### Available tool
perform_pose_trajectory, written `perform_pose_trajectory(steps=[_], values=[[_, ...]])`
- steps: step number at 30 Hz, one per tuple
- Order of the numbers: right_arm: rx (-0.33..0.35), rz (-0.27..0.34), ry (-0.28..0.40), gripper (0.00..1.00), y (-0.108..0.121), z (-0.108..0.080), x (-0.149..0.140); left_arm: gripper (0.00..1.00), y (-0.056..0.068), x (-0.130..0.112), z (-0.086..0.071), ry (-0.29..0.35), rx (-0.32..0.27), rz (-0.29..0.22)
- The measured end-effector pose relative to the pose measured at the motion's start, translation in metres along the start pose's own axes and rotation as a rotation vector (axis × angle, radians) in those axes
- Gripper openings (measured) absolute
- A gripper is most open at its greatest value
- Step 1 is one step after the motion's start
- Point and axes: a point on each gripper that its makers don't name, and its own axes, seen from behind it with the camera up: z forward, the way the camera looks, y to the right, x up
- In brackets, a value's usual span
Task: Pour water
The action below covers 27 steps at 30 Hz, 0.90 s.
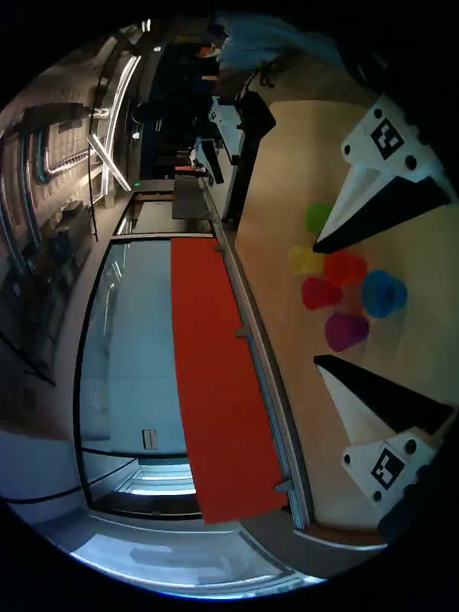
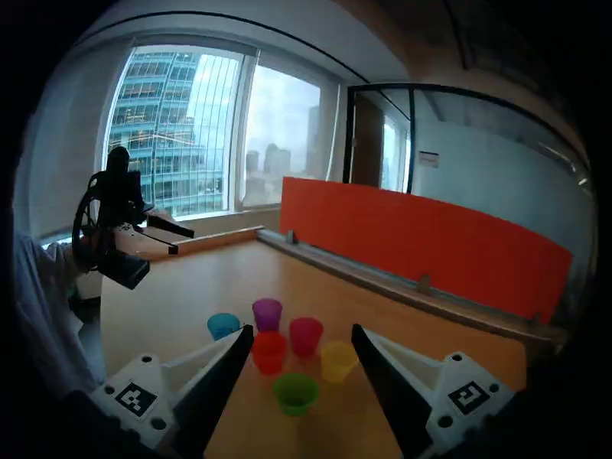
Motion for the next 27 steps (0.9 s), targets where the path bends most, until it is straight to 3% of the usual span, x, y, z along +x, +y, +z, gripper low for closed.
perform_pose_trajectory(steps=[27], values=[[0.045,-0.019,-0.173,0.99,-0.006,0.038,-0.102,0.98,0.008,-0.100,0.039,-0.172,-0.057,0.004]])
